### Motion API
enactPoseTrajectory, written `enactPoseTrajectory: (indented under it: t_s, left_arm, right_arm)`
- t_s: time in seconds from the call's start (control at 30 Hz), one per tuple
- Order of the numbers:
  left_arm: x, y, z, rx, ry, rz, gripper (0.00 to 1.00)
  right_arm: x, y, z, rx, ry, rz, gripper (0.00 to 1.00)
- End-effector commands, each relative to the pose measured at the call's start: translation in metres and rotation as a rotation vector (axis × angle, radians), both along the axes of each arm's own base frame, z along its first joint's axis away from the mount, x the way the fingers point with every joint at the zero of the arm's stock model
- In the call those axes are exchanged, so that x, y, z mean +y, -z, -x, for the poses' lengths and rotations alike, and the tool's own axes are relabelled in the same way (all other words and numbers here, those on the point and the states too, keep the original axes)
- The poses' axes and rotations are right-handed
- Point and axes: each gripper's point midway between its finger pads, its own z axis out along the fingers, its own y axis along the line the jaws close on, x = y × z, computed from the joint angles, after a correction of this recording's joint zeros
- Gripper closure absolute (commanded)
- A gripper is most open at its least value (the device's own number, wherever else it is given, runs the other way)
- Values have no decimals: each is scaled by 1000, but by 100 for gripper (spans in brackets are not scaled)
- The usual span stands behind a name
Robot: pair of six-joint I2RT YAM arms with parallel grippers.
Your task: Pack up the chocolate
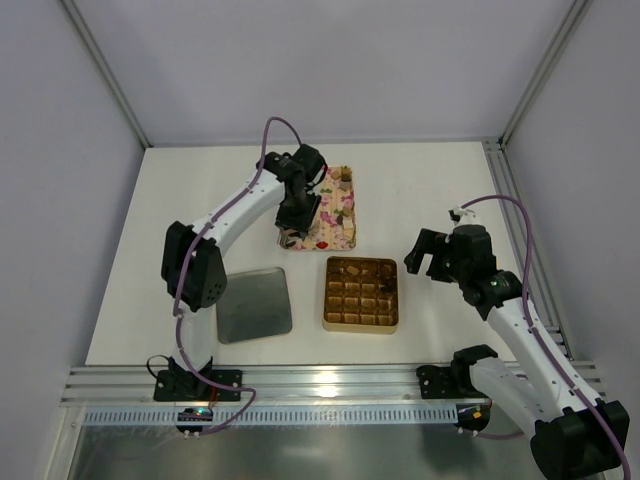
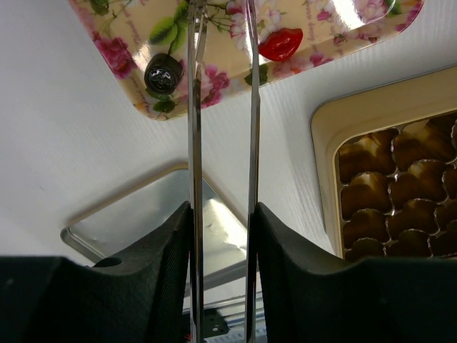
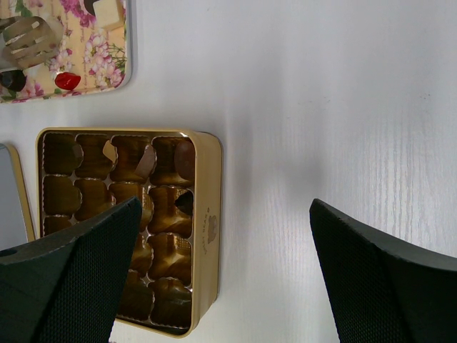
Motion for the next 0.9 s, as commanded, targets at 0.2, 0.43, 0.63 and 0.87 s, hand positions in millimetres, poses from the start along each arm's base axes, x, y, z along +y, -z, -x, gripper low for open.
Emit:
enactPoseTrajectory:
  t_s: [0.2, 0.43, 0.63, 0.87]
  left_arm:
    - [-7, -12, -8, -29, 20, 10, 52]
    - [-10, -5, -13, -20, 38, -2, 53]
    - [-10, 3, -12, -1, 39, -15, 59]
    - [-5, -3, -8, -6, 45, -30, 48]
  right_arm:
    - [2, -10, -3, -36, -4, -14, 0]
    - [1, -10, -3, -37, -1, -11, 0]
    - [0, -10, -2, -37, -1, -5, 0]
    - [1, -11, -2, -40, -3, -6, 0]
